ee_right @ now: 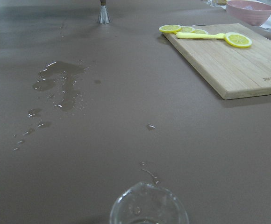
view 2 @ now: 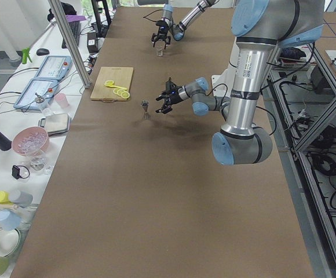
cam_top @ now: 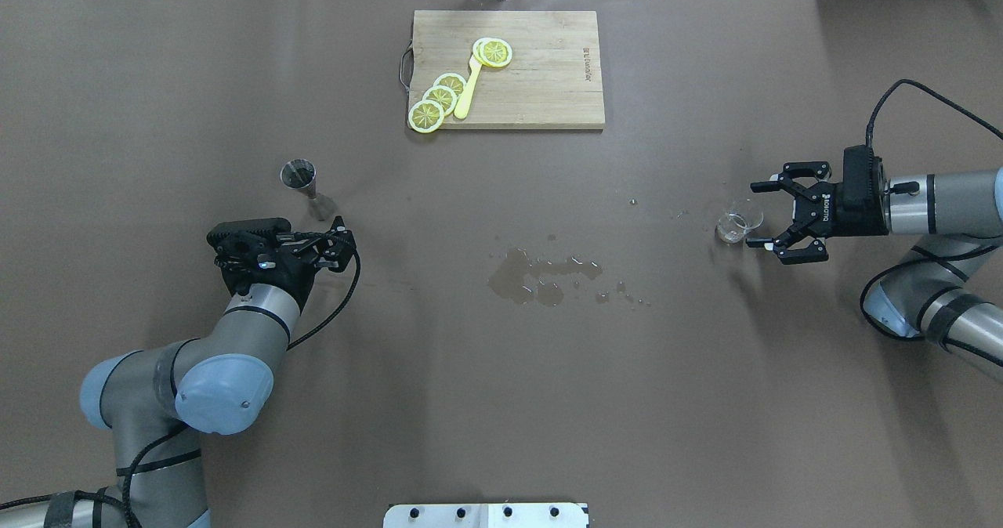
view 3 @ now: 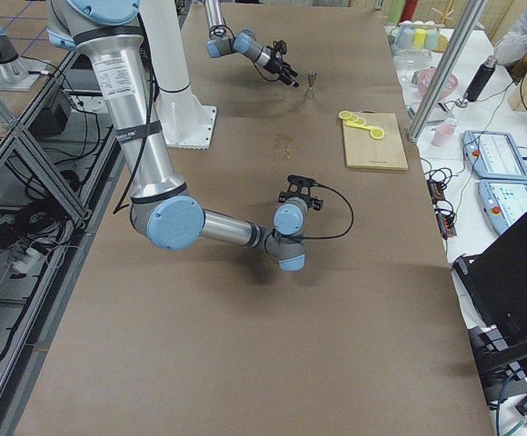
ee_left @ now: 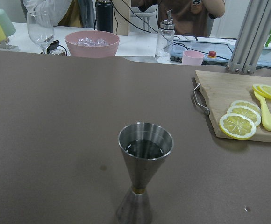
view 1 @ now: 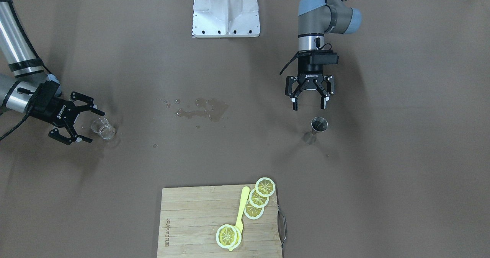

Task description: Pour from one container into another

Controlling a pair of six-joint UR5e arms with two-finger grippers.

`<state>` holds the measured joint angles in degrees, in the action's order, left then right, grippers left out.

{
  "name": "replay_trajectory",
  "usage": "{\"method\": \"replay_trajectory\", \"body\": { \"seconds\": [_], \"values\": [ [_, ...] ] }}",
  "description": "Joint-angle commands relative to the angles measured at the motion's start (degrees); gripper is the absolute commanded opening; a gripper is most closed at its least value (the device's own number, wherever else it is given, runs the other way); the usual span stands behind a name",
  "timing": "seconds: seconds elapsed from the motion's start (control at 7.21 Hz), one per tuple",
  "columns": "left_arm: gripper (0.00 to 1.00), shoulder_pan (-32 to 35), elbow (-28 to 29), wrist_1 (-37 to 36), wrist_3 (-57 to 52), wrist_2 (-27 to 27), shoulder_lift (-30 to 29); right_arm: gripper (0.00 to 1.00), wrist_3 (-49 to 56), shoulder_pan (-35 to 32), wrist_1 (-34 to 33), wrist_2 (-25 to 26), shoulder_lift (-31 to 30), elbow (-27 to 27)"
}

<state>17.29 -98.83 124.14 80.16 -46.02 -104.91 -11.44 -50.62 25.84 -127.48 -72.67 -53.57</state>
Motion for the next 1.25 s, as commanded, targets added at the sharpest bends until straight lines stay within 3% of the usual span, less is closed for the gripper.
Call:
{"method": "replay_trajectory", "body": {
  "seconds": [0.0,0.28,1.11],
  "values": [
    [0.97,1.6,4.3,1.6,0.0,0.9,-2.6,0.96,0.0,0.9,-0.1,0.8,0.0,0.3],
    [0.97,2.0,8.5,1.8,-0.1,3.3,-5.2,0.95,0.0,1.7,-0.2,2.0,0.0,0.6],
    [0.97,1.9,11.6,1.6,0.2,10.8,-5.9,0.94,0.0,2.4,-2.5,2.4,0.3,0.4]
  ]
}}
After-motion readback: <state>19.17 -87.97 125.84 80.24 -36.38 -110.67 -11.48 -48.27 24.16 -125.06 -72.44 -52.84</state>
